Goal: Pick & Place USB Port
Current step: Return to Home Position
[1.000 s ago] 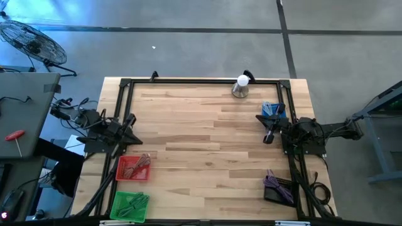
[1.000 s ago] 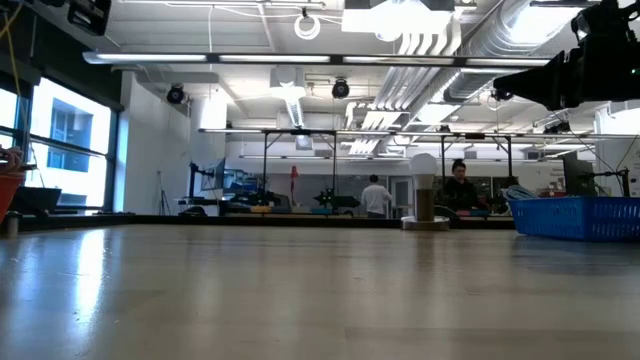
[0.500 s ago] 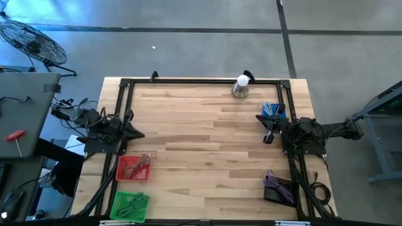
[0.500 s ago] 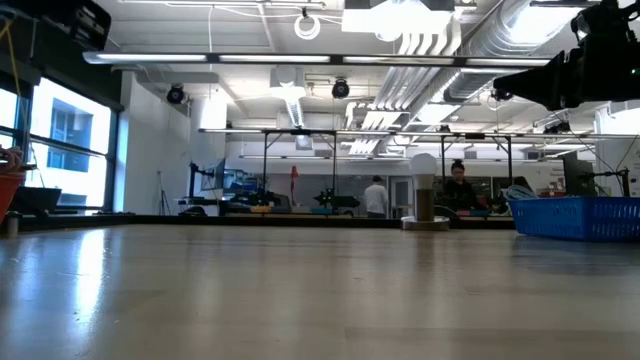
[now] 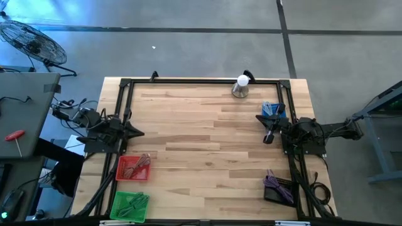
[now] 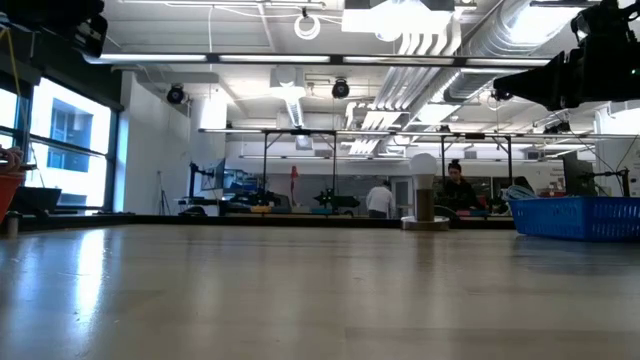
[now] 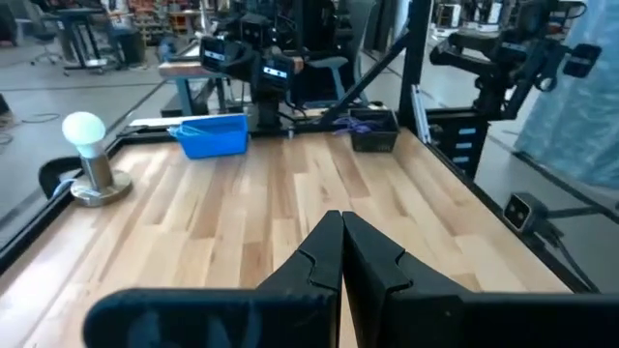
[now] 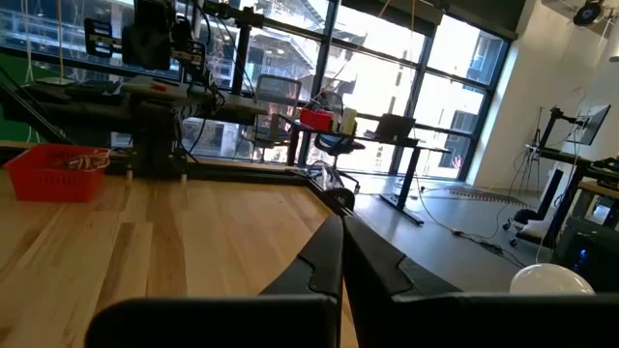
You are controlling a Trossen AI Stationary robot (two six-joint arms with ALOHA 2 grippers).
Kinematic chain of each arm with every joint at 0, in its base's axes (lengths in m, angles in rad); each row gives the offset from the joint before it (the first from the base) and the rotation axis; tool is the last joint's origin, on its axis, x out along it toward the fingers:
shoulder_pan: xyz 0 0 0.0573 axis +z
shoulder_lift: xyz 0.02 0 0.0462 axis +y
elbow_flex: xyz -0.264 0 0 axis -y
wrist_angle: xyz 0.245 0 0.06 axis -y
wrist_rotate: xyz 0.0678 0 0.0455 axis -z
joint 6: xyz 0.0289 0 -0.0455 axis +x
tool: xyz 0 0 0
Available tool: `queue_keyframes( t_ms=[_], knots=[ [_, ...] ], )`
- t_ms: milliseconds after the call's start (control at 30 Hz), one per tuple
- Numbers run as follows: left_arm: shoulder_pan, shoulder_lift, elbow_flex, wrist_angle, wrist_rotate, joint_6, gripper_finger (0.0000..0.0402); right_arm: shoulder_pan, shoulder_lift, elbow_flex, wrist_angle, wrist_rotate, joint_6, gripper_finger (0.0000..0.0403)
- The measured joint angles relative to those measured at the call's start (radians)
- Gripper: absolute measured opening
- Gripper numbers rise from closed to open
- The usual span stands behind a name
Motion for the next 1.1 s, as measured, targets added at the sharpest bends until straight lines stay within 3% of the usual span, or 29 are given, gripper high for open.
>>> queue_keyframes(
  t_ms=[133,567,667,1100],
  knots=[
    [0.000,-0.069,0.015,-0.043,0.040,0.000,0.0000,0.000,0.001,0.000,0.000,0.000,0.000,0.0000],
    [0.000,-0.066,0.030,-0.073,0.015,0.003,0.0000,0.000,0.002,0.000,-0.004,0.000,0.000,0.0001],
    [0.000,-0.064,0.010,-0.087,0.021,0.071,0.0000,0.000,0.002,0.000,-0.004,0.000,0.000,0.0000],
    [0.000,-0.066,-0.053,0.038,0.082,0.026,0.0000,0.000,0.002,0.000,-0.009,0.000,0.000,0.0003]
  ],
)
